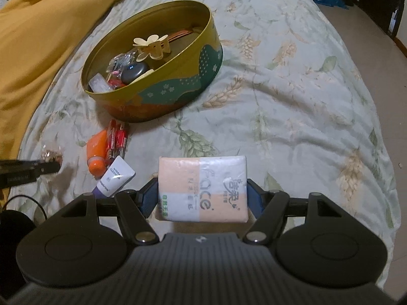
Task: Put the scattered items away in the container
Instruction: 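Carry the tissue pack over the tin with the right gripper while the left holds the candy bag, then open the right gripper to drop the tissue pack into the tin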
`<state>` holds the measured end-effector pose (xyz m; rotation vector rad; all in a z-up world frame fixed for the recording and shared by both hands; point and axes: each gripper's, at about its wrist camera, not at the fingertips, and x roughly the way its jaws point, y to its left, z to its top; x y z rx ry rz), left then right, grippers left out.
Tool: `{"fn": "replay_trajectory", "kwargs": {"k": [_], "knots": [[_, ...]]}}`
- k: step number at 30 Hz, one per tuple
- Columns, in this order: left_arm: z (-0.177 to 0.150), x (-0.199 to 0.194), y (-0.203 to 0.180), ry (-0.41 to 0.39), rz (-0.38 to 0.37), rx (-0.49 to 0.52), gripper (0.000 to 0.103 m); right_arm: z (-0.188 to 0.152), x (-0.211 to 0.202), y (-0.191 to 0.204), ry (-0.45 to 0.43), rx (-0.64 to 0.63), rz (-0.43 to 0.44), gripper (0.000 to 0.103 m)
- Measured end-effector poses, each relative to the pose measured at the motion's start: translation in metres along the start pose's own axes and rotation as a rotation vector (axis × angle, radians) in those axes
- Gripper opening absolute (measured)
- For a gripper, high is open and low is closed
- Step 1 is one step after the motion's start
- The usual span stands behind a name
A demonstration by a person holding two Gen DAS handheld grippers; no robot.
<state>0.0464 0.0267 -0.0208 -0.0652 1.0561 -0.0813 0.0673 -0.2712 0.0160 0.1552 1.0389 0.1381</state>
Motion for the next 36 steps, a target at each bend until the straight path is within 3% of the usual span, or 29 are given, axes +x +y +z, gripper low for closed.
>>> {"fn": "replay_trajectory", "kwargs": {"k": [13, 36], "knots": [[-0.009, 0.006, 0.006, -0.022, 0.021, 0.001, 0.024, 0.056, -0.029, 0.032, -0.076, -0.094, 0.0, 0.071], [-0.023, 0.015, 0.019, -0.039, 0.009, -0.037, 0.024, 0.148, 0.005, 0.113, -0.071, -0.255, -0.02, 0.071]]}}
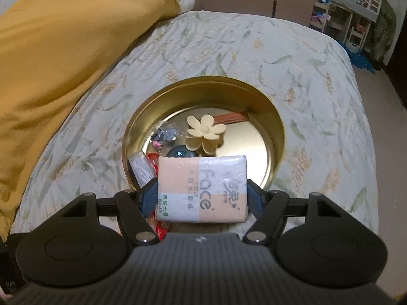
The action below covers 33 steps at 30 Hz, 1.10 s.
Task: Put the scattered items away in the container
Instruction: 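Open the right gripper to drop the tissue pack into the tin, then grasp the white Hydra Cleanser tube with the right gripper while the left holds the candy bag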
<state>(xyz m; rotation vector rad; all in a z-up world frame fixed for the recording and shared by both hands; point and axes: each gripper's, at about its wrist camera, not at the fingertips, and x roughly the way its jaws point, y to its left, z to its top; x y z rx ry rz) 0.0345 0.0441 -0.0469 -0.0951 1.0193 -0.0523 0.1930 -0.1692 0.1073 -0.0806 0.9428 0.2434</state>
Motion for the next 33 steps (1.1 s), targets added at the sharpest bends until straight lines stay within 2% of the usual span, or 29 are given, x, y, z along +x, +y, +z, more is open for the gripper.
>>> {"fn": "replay_trajectory", "kwargs": {"k": [5, 6, 7, 8, 9, 16, 22, 26, 33], "knots": [[0.0, 0.0, 0.002, -0.004, -0.008, -0.014, 0.024, 0.023, 0.012, 0.011, -0.006, -0.007, -0.012, 0.073], [0.0, 0.0, 0.002, -0.004, -0.01, -0.016, 0.024, 0.027, 0.013, 0.012, -0.023, -0.004, -0.028, 0.082], [0.0, 0.0, 0.003, -0.004, -0.011, -0.017, 0.024, 0.03, 0.013, 0.014, -0.044, -0.001, -0.044, 0.085], [0.0, -0.001, 0.003, -0.005, -0.01, -0.017, 0.024, 0.032, 0.013, 0.015, -0.053, 0.007, -0.06, 0.095], [0.0, -0.001, 0.003, -0.006, -0.011, -0.019, 0.024, 0.032, 0.012, 0.015, -0.059, 0.012, -0.067, 0.101], [0.0, 0.0, 0.003, -0.003, -0.01, -0.015, 0.024, 0.001, 0.003, 0.022, -0.04, -0.102, 0.044, 0.102], [-0.001, 0.0, 0.001, -0.003, -0.005, -0.003, 0.024, -0.042, 0.008, 0.036, 0.046, -0.288, 0.183, 0.102], [-0.001, 0.0, -0.001, -0.004, 0.002, 0.005, 0.024, -0.07, 0.02, 0.045, 0.106, -0.377, 0.18, 0.102], [0.0, 0.0, -0.001, -0.003, 0.003, 0.008, 0.024, -0.103, 0.041, 0.045, 0.166, -0.398, 0.221, 0.102]]}}
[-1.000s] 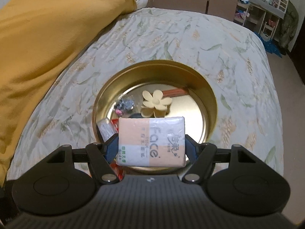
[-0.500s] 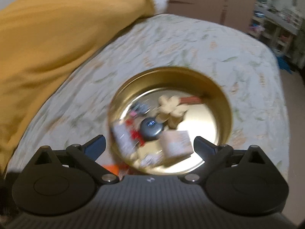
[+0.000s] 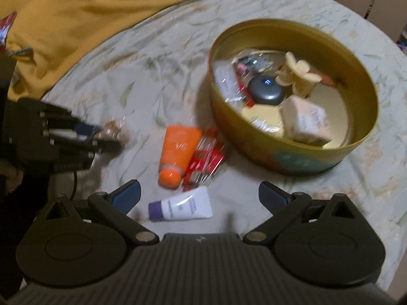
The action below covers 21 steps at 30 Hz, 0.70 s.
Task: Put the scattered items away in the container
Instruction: 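Grasp the white Hydra Cleanser tube with the right gripper while the left holds the candy bag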
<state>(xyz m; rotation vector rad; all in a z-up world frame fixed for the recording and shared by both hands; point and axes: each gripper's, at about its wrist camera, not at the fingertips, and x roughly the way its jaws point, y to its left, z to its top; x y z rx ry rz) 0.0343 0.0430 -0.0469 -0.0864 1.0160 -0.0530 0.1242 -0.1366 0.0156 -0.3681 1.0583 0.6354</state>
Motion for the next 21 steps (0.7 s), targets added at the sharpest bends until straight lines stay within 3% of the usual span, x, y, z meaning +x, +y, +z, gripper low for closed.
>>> {"fn": "replay_trajectory", "kwargs": {"k": [14, 19, 21], "knots": [[0.008, -0.009, 0.005, -0.012, -0.02, -0.049, 0.024, -0.015, 0.042, 0.014, 0.065, -0.051, 0.071, 0.101], [0.013, -0.012, 0.004, -0.016, -0.015, -0.045, 0.024, -0.016, 0.062, 0.016, 0.105, -0.061, 0.056, 0.094], [0.014, -0.012, 0.002, -0.017, -0.015, -0.037, 0.024, -0.017, 0.065, 0.017, 0.111, -0.066, 0.045, 0.084]]}}
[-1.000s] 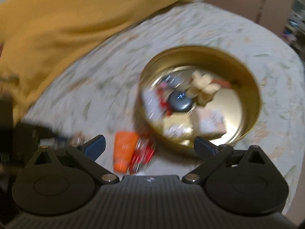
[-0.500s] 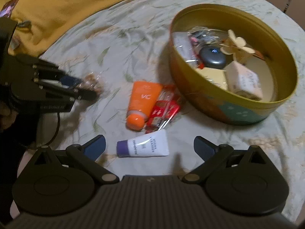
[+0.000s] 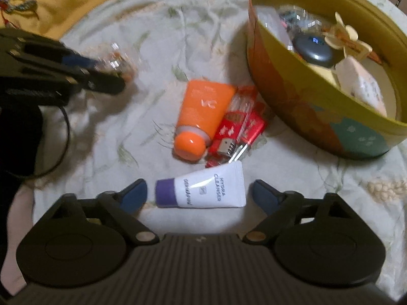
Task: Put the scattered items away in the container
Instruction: 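Grasp the white Hydra Cleanser tube with the right gripper while the left holds the candy bag, then carry the candy bag over the tin with the left gripper while the right holds the cleanser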
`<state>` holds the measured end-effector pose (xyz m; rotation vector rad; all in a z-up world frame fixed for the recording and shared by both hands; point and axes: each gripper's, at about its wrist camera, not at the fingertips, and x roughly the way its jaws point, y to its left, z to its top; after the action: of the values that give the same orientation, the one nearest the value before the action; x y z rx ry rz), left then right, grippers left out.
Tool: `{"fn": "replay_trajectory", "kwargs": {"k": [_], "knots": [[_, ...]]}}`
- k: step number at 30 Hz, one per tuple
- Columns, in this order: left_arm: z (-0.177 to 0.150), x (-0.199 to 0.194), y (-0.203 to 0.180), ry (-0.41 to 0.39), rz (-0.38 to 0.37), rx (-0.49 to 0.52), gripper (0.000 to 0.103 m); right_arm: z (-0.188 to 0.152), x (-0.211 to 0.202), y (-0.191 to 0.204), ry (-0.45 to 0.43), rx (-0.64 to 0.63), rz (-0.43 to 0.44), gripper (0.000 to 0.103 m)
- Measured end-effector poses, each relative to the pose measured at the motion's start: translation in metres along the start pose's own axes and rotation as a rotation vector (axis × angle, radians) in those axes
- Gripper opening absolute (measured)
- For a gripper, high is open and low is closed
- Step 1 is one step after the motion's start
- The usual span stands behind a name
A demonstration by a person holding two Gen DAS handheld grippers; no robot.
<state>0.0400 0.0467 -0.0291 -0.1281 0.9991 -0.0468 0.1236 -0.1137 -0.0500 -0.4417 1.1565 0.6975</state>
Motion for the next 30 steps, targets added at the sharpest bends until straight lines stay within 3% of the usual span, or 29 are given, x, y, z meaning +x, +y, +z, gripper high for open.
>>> {"fn": "replay_trajectory", "kwargs": {"k": [2, 11, 22, 30], "knots": [[0.0, -0.001, -0.002, -0.002, 0.0, 0.009, 0.024, 0.0, -0.003, 0.0, -0.005, 0.003, -0.01, 0.072], [-0.002, -0.007, -0.014, -0.003, -0.006, 0.051, 0.024, -0.015, -0.043, -0.016, -0.084, 0.181, 0.001, 0.072], [-0.001, -0.017, -0.036, 0.003, -0.012, 0.1, 0.024, -0.065, -0.087, -0.044, -0.166, 0.455, -0.057, 0.072], [0.004, -0.028, -0.05, -0.004, -0.025, 0.133, 0.024, -0.102, -0.107, -0.059, -0.207, 0.556, -0.081, 0.072]]}}
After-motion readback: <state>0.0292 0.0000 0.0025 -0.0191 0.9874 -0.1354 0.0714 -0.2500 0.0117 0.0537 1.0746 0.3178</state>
